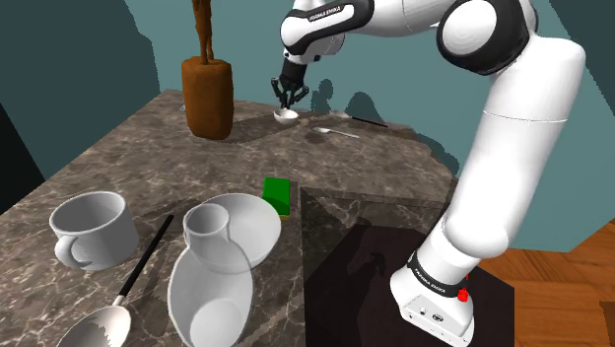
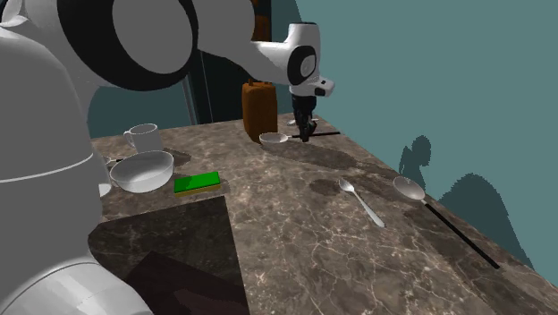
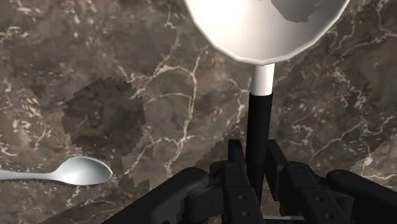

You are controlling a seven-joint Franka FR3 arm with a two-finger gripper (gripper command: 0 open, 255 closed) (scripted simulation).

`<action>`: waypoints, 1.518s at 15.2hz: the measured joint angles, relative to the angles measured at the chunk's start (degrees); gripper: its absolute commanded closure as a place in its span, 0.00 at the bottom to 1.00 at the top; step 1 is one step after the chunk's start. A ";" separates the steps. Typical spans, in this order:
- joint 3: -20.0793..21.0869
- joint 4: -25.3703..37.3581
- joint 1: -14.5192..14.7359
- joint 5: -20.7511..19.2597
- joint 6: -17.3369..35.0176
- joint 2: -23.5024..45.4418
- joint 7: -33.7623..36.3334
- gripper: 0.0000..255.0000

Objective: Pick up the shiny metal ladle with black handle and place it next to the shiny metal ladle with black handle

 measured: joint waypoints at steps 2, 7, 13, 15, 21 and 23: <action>0.78 -0.59 1.66 -0.71 -0.07 -0.70 2.73 1.00; 2.81 -2.33 5.71 -2.38 0.48 -1.86 9.49 1.00; 5.43 -1.77 10.64 -4.32 0.00 -1.63 17.87 1.00; 6.15 -0.71 12.14 -4.95 -0.33 -0.98 20.55 1.00; 8.54 2.78 17.03 -6.76 -2.02 1.42 28.35 1.00; 9.12 4.43 18.51 -7.35 -2.53 2.83 30.76 1.00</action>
